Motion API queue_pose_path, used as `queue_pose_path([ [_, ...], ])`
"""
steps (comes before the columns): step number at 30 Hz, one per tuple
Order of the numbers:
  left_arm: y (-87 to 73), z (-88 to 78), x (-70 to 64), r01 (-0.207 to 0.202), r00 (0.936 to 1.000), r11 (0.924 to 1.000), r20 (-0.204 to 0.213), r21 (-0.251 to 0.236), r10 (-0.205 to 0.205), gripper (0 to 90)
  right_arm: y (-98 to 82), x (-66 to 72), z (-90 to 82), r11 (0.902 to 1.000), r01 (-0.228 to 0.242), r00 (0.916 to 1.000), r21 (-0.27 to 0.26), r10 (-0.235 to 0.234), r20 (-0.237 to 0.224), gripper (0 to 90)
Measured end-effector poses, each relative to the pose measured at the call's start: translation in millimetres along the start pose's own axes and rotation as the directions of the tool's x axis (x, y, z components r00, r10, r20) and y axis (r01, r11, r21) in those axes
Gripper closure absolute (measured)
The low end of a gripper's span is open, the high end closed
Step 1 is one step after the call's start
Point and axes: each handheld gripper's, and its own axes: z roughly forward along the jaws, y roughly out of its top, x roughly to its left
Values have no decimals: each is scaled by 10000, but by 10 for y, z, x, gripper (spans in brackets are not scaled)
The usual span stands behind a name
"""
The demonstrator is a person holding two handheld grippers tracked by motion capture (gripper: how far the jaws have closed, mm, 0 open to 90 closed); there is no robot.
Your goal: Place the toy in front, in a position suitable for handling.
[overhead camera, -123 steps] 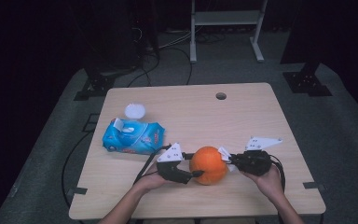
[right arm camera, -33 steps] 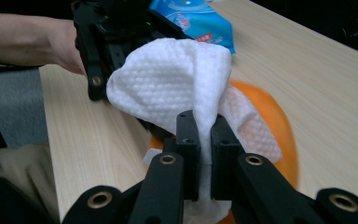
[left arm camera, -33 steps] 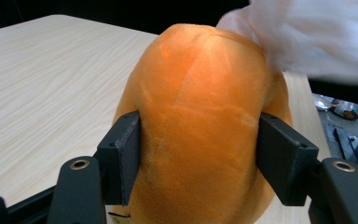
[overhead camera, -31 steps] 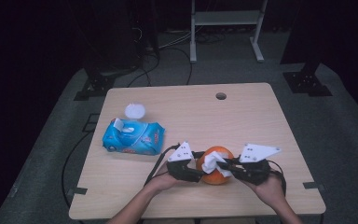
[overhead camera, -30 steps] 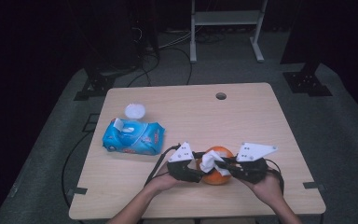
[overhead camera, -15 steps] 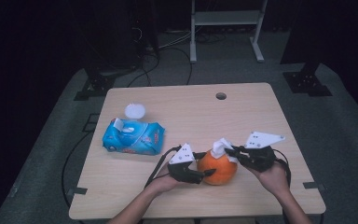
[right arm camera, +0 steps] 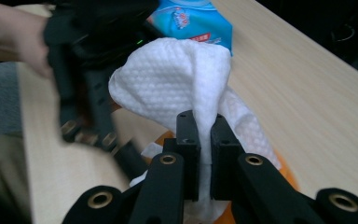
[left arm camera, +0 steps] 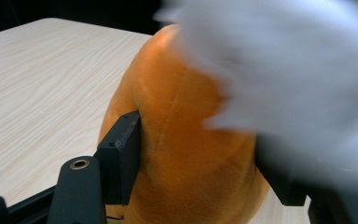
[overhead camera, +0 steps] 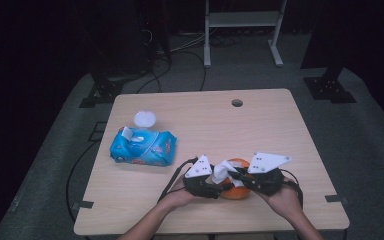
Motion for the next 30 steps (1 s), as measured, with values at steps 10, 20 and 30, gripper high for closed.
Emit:
queue_pose_path([
  [10, -5, -4, -5, -107, 9999, 9999, 21, -42, 107, 359, -22, -327, 21, 9979, -594, 9950, 271, 570, 826, 843],
  [20, -28, -42, 86, 297, 9995, 9995, -101, -103, -298, 355, -339, -249, -266, 9934, -1146, 9888, -48, 1145, 961, 843],
  [30, -8, -14, 49, 329, 9993, 9994, -171, -142, -331, 357, -108, 36, -107, 9996, -283, 9996, -23, 283, 87, 842],
])
